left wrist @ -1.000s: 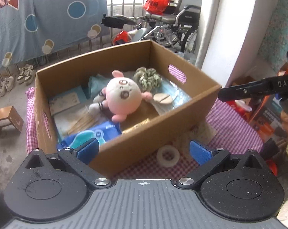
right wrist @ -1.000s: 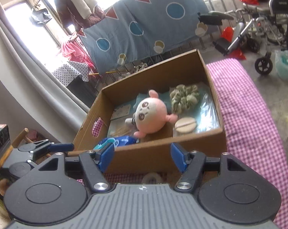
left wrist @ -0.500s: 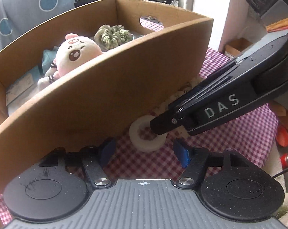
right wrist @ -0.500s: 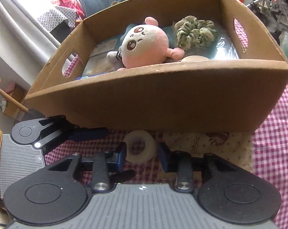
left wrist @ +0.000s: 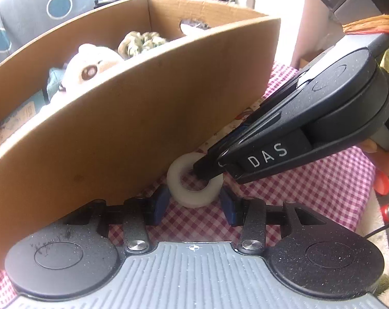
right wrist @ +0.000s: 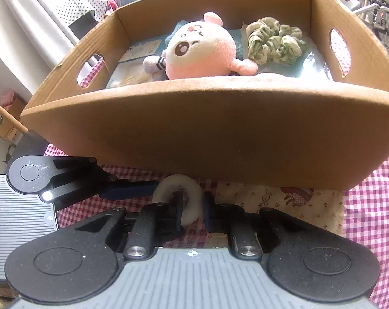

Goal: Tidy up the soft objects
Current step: 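Reach the right gripper down to the white tape roll and grip it, then carry the tape roll into the box and release it beside the plush toy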

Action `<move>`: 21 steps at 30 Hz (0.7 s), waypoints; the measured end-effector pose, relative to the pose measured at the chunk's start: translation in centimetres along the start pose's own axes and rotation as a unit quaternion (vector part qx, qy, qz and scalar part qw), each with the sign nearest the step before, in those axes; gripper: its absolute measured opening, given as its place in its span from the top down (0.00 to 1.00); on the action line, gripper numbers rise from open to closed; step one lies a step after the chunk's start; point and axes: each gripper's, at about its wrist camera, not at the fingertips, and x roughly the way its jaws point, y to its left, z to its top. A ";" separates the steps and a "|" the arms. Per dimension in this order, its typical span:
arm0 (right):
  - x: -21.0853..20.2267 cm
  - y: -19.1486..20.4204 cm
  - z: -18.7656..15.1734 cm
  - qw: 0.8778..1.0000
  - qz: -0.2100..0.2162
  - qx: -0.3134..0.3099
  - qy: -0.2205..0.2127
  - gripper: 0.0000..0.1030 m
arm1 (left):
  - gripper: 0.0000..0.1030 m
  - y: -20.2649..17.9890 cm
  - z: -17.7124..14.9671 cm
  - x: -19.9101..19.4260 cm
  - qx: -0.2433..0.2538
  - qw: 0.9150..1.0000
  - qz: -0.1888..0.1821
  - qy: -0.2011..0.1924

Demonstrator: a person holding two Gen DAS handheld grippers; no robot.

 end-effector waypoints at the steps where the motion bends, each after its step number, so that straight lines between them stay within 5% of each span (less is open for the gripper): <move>1: -0.6 0.2 -0.1 1.000 -0.001 -0.001 -0.006 0.83 | 0.58 -0.3 0.1 -0.5 0.006 1.000 0.002 -0.007; 7: -6.7 2.2 -0.7 0.998 -0.003 -0.007 -0.068 0.83 | 0.58 -2.1 0.6 -6.5 0.039 0.997 0.020 -0.070; 14: -14.0 4.9 1.5 0.986 -0.014 -0.056 -0.158 0.83 | 0.58 -3.1 4.0 -12.5 0.096 0.981 0.071 -0.151; 18: -14.9 4.7 5.0 0.982 -0.011 -0.075 -0.174 0.83 | 0.58 -1.3 7.5 -12.7 0.091 0.981 0.072 -0.157; 21: -13.4 3.6 8.1 0.985 -0.006 -0.076 -0.154 0.83 | 0.58 0.9 9.8 -10.9 0.069 0.988 0.048 -0.130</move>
